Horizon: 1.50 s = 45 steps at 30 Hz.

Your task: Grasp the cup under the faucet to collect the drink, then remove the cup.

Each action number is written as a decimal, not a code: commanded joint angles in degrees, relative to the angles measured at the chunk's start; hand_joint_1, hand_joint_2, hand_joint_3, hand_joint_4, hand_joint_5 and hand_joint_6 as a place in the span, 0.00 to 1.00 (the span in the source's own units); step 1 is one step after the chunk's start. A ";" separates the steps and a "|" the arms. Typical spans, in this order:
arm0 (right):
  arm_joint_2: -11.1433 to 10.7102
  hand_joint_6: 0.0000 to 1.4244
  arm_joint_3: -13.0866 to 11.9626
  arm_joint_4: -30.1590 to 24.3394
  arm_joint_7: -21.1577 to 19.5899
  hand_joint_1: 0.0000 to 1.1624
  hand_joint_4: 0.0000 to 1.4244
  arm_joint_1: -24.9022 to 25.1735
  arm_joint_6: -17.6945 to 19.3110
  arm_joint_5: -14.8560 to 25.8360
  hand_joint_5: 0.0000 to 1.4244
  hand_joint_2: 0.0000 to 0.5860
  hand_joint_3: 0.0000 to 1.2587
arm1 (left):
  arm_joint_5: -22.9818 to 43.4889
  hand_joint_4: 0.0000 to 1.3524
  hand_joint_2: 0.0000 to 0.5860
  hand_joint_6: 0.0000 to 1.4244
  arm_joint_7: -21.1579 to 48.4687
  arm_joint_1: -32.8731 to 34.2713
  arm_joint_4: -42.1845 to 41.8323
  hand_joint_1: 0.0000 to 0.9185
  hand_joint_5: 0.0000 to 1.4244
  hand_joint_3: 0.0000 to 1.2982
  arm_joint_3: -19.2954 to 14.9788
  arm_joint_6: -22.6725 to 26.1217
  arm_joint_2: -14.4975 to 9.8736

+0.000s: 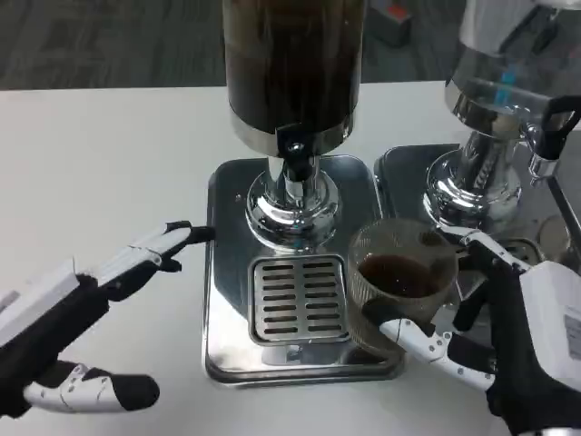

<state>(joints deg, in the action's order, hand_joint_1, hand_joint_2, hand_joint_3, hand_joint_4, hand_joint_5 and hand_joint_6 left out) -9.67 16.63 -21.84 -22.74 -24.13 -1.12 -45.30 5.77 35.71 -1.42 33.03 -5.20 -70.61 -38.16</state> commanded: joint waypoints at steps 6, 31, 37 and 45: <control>0.70 0.93 -0.95 -4.29 -1.85 0.78 0.50 -1.84 3.77 -0.54 0.68 0.23 0.50 | -0.97 0.00 0.13 0.16 -0.45 -1.16 -0.61 0.00 0.00 0.07 2.54 -4.33 -2.17; 1.07 0.94 -1.78 -5.73 -2.75 0.81 0.52 -5.23 6.78 -1.52 0.69 0.19 0.52 | 0.68 0.00 0.12 0.15 -0.70 -1.96 -1.69 0.00 0.00 0.07 5.53 -5.90 -5.16; 1.59 0.94 -2.36 -6.25 -2.99 0.82 0.52 -5.92 7.71 -1.68 0.69 0.19 0.52 | 0.82 0.00 0.12 0.15 -1.10 -1.81 -1.54 0.00 0.00 0.07 5.86 -5.80 -5.33; 2.06 0.95 -2.95 -6.45 -3.18 0.83 0.52 -6.28 8.50 -1.88 0.69 0.19 0.53 | 0.68 0.00 0.12 0.15 -1.14 -2.26 -1.70 0.00 0.00 0.07 6.03 -6.03 -5.55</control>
<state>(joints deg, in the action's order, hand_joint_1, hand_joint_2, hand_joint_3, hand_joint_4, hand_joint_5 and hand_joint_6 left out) -8.28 14.19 -26.19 -23.50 -30.67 4.89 -47.27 6.16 35.43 -2.94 31.94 0.60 -75.87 -42.75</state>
